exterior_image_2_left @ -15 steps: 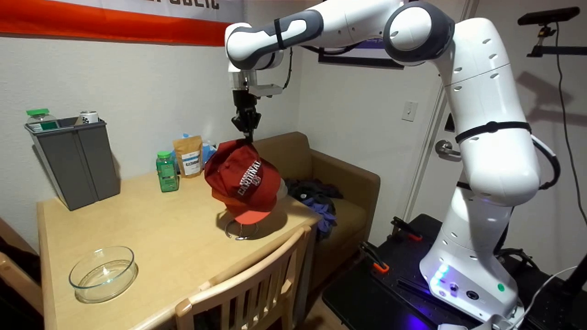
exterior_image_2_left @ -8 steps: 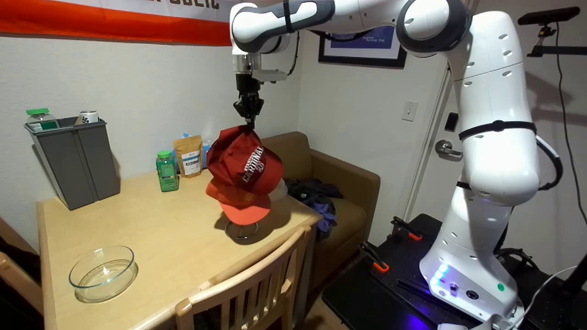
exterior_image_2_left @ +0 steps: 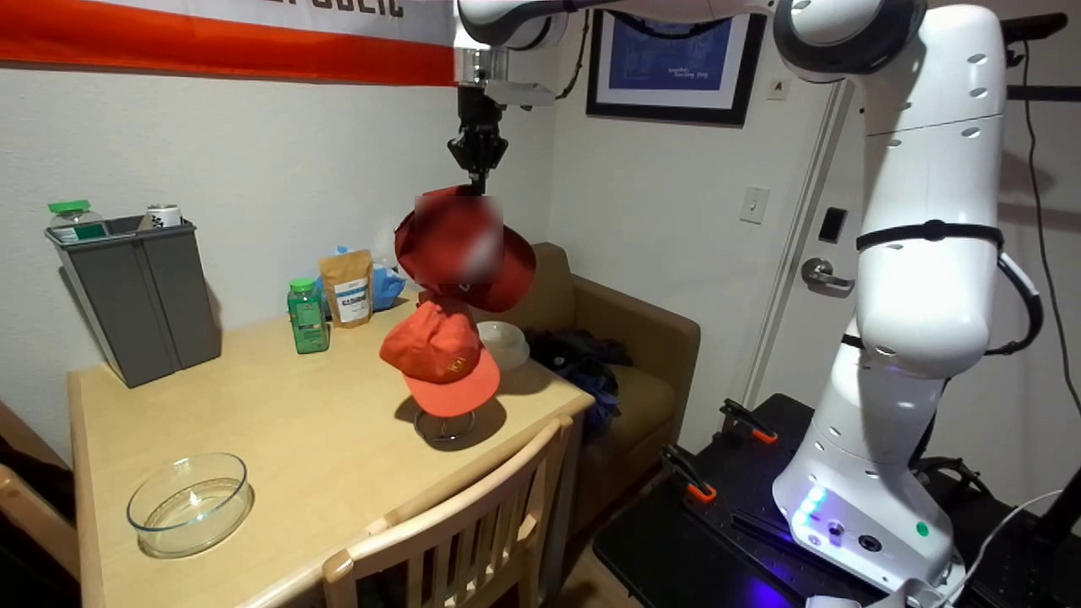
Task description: Put the maroon cape on the table
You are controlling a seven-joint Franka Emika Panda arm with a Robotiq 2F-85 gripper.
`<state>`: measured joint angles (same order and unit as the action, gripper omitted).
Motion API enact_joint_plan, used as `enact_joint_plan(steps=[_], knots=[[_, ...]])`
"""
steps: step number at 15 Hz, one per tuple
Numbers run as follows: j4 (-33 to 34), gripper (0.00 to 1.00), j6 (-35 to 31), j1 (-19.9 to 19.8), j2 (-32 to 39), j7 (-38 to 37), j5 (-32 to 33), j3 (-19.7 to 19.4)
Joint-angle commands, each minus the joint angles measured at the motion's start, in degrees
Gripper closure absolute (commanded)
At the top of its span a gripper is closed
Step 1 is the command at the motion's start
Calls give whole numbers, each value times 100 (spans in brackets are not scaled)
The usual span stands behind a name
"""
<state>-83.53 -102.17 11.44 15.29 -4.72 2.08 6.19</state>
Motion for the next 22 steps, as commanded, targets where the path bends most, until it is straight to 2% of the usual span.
enact_joint_plan(steps=[1,6,11,16,22], knots=[[-627,100,-106,-174,-651,-290,-19,-73],[-1265,100,-266,-477,-1185,-439,-202,-196],[-1969,100,-672,-759,-1407,-329,-585,-343],[-2682,100,-1333,-1010,-1323,39,-1389,-503],[-3329,100,-1902,-1166,-1057,936,-2456,-536]])
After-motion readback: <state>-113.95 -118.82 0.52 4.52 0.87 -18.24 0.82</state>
